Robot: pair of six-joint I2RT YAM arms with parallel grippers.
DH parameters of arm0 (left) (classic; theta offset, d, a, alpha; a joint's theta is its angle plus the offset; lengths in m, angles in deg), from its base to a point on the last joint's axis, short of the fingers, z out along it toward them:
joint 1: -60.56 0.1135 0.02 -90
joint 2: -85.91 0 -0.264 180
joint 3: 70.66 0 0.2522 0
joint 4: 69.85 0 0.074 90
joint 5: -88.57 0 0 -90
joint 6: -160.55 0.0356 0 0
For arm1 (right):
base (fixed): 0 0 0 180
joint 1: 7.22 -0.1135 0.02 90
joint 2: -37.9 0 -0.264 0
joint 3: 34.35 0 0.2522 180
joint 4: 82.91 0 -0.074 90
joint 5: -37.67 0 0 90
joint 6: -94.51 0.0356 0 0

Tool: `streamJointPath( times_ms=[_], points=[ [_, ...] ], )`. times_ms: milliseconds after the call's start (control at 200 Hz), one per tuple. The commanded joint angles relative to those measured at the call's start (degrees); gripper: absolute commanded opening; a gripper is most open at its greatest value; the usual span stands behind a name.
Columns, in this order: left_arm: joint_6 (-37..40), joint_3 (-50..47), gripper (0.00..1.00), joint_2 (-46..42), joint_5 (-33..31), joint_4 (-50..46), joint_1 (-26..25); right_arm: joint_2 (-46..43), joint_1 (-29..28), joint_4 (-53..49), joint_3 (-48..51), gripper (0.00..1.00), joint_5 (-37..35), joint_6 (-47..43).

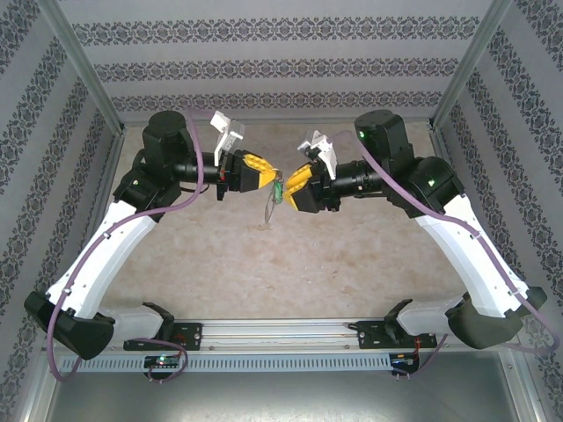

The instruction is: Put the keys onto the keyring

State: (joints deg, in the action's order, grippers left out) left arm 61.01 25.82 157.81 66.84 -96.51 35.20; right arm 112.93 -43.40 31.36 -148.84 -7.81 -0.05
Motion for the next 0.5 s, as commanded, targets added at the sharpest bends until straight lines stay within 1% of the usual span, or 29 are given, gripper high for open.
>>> streamJointPath(
  times_ms=[0, 110, 180, 370, 495],
  points=[
    [-4.94, -0.78, 0.00, -1.92, 3.08, 8.67, 0.61, -1.18, 1.62, 6.45, 0.83, 0.35, 5.12, 4.44],
    [-6.31, -1.59, 0.00, -2.11, 3.45, 10.98, 0.61, -1.67, 3.01, 10.24, 2.18, 0.34, 7.17, 7.00],
    [-7.06, -1.72, 0.00, -1.95, 3.60, 12.21, 0.60, -1.75, 3.56, 11.62, 2.47, 0.31, 7.68, 7.88],
    [-9.25, -1.86, 0.00, -1.21, 3.40, 15.78, 0.73, -0.45, 3.69, 10.63, 0.48, 0.28, 10.02, 7.91],
    [-11.06, -1.91, 0.00, -0.17, 3.18, 18.67, 0.72, -0.23, 3.84, 10.65, 0.44, 0.24, 9.99, 7.48]
  ],
)
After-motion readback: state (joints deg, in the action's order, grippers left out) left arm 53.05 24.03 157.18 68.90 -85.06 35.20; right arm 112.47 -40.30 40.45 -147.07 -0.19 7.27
